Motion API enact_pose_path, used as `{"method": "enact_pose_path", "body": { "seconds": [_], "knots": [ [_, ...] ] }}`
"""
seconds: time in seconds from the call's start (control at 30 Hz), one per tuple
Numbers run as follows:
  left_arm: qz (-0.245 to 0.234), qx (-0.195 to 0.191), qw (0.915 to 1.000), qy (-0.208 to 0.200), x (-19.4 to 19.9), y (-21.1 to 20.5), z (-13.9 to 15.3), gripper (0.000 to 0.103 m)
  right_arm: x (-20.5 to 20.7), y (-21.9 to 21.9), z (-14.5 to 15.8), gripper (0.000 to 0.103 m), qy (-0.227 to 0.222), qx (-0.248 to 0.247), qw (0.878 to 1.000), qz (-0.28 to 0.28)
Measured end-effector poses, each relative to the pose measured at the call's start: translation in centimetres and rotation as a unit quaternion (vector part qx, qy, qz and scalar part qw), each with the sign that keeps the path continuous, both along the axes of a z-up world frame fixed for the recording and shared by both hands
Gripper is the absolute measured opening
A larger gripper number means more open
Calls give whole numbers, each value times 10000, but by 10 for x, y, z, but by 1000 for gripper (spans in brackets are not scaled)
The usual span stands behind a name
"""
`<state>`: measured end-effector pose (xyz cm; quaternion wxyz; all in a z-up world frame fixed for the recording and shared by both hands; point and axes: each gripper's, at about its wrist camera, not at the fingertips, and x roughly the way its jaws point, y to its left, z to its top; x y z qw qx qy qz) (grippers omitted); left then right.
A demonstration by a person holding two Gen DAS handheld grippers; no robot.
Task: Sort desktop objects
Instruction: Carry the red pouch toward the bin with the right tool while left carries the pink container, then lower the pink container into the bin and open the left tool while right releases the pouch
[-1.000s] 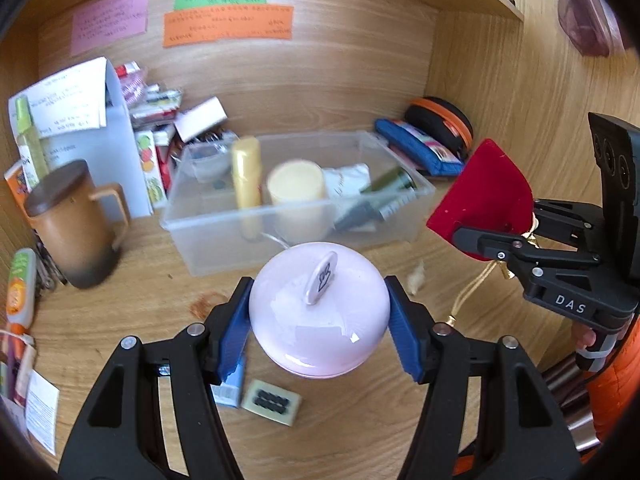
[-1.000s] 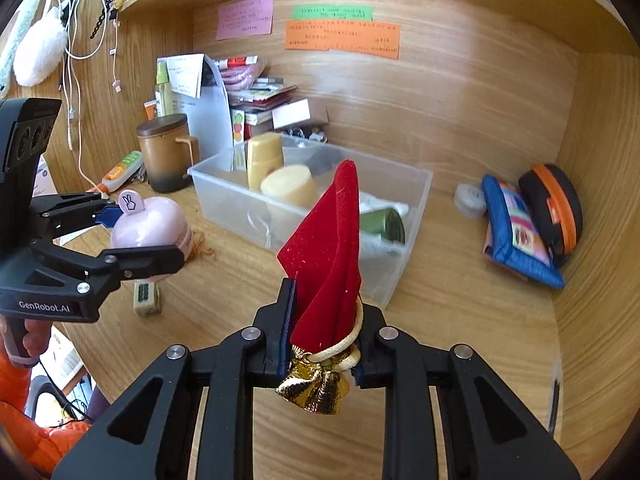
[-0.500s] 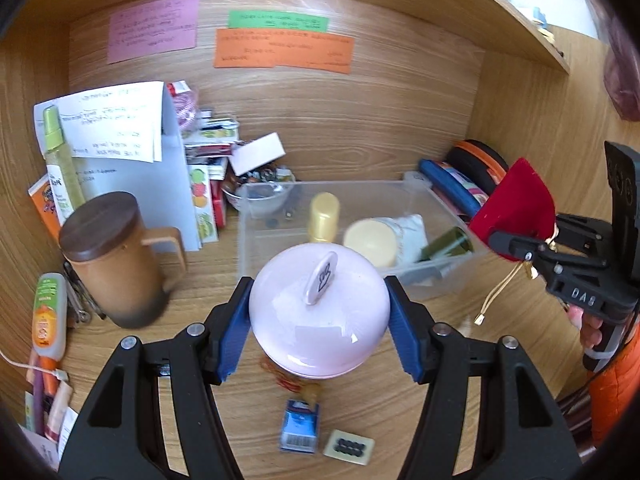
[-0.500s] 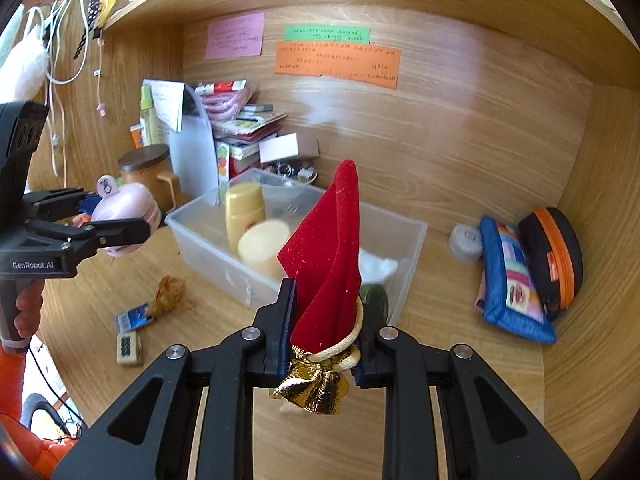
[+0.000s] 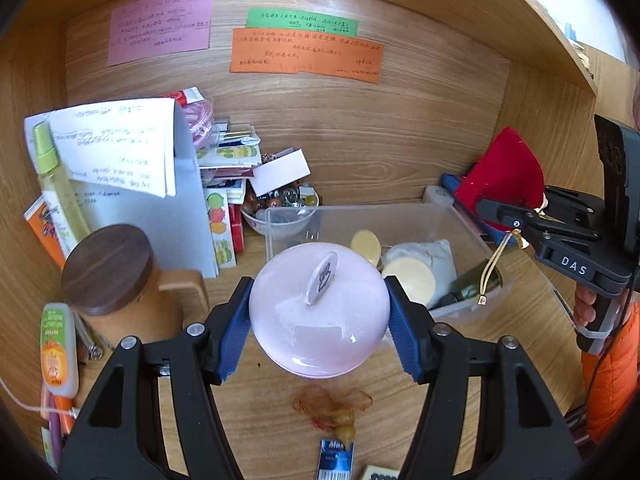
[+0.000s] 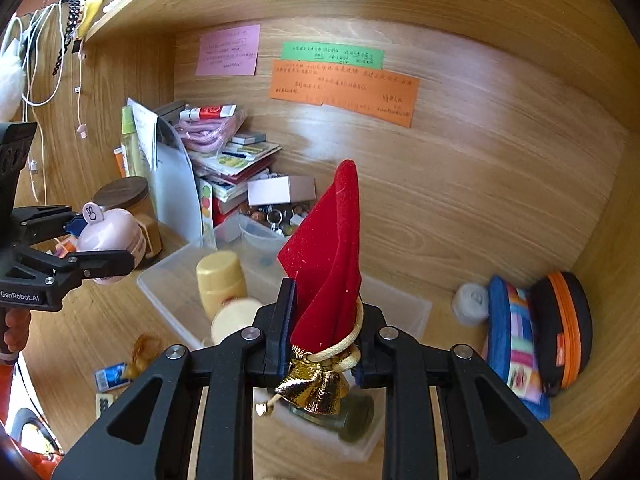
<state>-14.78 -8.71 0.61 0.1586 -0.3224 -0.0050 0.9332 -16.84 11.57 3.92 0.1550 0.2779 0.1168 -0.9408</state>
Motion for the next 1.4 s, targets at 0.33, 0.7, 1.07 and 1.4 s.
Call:
{"method": "enact_pose_path", "body": {
  "seconds": [0.33, 0.7, 1.07, 1.4],
  "knots": [
    [-17, -141, 9995, -283, -46, 12, -4, 63, -34, 0, -16, 20, -198, 103, 9998, -9],
    [-122, -129, 9982, -574, -82, 21, -14, 63, -64, 8, -51, 21, -663, 324, 9973, -41],
    [-105, 19, 9963, -855, -106, 20, -19, 63, -74, 6, -71, 21, -923, 424, 9948, 51],
    [-451, 205, 9893, -1375, -121, 33, -38, 63, -70, -4, -78, 23, -935, 759, 9926, 168]
  ]
}}
